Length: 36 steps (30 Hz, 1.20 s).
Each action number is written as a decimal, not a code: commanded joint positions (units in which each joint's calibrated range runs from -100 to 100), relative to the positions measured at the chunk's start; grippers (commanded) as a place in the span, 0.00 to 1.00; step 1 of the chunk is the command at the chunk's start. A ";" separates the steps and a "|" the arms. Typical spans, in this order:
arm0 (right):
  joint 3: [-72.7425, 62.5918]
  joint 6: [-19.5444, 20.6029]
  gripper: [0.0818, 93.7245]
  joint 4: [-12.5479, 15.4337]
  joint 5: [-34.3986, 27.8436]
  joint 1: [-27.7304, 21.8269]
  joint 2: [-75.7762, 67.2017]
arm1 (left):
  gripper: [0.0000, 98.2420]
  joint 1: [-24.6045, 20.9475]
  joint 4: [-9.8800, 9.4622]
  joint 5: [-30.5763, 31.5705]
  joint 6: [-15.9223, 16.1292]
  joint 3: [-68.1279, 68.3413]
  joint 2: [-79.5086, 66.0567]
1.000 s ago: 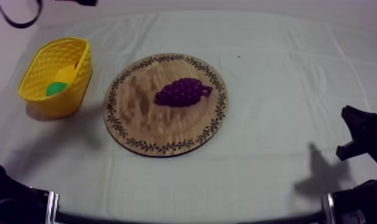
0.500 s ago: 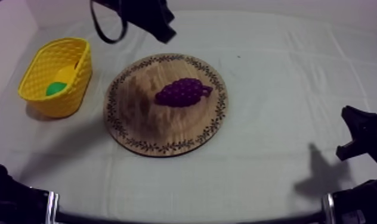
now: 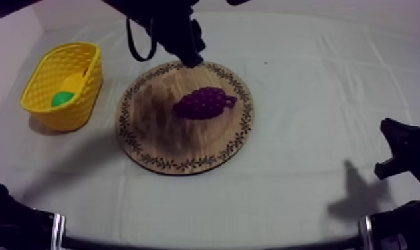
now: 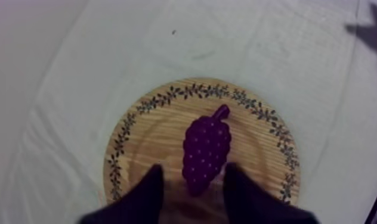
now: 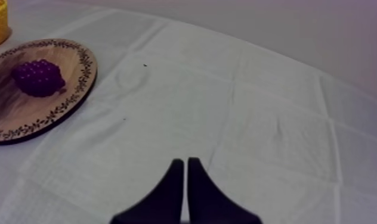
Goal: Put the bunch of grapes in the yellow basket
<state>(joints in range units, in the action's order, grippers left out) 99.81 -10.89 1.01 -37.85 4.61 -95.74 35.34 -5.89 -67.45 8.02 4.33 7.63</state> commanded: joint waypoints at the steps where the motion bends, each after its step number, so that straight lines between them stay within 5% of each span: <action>1: -0.03 -0.03 0.00 -0.01 0.03 -0.02 -0.01 | 0.80 -0.22 0.32 -2.31 1.18 -0.10 0.25; 4: -0.03 -0.03 0.00 -0.01 0.03 -0.02 -0.01 | 0.92 -0.49 0.83 -4.37 2.13 -0.46 0.70; 9: -0.03 -0.03 0.00 -0.01 0.03 -0.02 -0.01 | 0.97 -0.69 1.15 -4.43 3.03 0.30 1.50; 26: -0.03 -0.07 0.00 -0.01 0.03 -0.02 -0.01 | 0.97 -2.35 0.99 8.77 5.48 3.26 16.05; 36: -0.03 -0.08 0.00 -0.01 0.03 -0.02 -0.01 | 0.95 -3.45 2.17 11.20 7.48 0.47 24.60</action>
<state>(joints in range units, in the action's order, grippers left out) 99.81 -10.97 1.01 -37.85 4.61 -95.74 31.90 -3.89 -56.28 15.31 4.87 31.47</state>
